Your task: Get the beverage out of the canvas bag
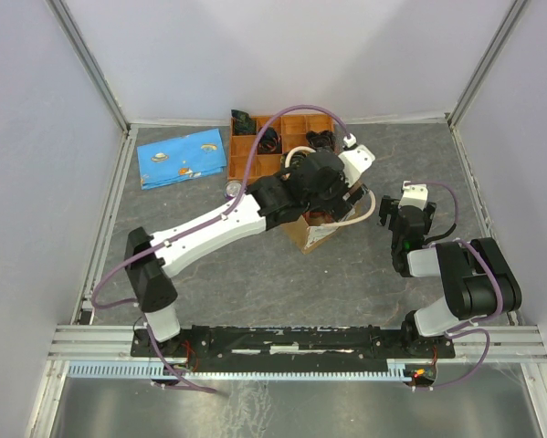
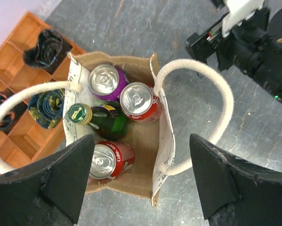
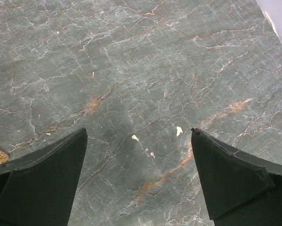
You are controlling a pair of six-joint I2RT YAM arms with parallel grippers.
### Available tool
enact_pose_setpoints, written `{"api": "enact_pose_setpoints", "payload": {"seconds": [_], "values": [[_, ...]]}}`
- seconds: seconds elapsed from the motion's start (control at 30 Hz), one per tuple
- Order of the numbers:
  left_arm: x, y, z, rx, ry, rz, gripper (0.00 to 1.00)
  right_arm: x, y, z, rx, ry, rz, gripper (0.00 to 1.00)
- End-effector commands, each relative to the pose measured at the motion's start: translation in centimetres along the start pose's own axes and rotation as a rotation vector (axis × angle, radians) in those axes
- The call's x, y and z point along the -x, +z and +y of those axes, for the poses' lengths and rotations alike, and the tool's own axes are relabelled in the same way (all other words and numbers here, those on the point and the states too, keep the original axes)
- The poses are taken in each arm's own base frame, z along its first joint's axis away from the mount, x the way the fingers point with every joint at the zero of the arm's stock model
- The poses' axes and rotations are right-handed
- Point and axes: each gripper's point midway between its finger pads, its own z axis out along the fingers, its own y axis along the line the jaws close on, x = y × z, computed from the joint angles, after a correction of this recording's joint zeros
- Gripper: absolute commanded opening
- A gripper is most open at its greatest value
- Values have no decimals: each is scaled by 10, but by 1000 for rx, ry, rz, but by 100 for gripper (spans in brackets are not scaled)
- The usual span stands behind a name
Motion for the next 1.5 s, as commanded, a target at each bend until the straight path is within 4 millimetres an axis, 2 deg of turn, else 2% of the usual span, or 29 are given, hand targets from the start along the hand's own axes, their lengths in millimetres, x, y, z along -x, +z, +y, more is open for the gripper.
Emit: {"api": "enact_pose_setpoints", "payload": {"seconds": [0.0, 0.13, 0.23, 0.3, 0.43, 0.57, 0.67, 0.8, 0.97, 1.2, 1.47], "values": [[-13, 14, 22, 57, -42, 87, 87, 23, 5, 3, 4, 32, -62, 99], [-35, 24, 42, 26, -159, 140, 84, 22, 5, 3, 5, 32, -62, 99], [-48, 26, 60, 56, -180, 174, 85, 23, 5, 3, 5, 31, -62, 99], [-55, 29, 65, 65, -180, 197, 85, 22, 5, 3, 5, 31, -62, 99], [-74, 39, 65, 66, -175, 246, 87, 23, 5, 3, 5, 32, -62, 99], [-89, 46, 56, 38, -183, 280, 87, 22, 5, 3, 5, 31, -62, 99], [-85, 42, 58, 49, -186, 245, 88, 22, 5, 3, 5, 32, -62, 99], [-66, 30, 73, 112, -181, 167, 88, 23, 5, 3, 4, 31, -63, 99], [-58, 29, 70, 83, -171, 154, 88, 22, 5, 3, 5, 32, -61, 99], [-77, 41, 54, 14, -173, 211, 88, 23, 5, 3, 5, 32, -62, 99], [-99, 52, 48, 0, -177, 265, 88, 22, 5, 3, 5, 31, -62, 99]]}}
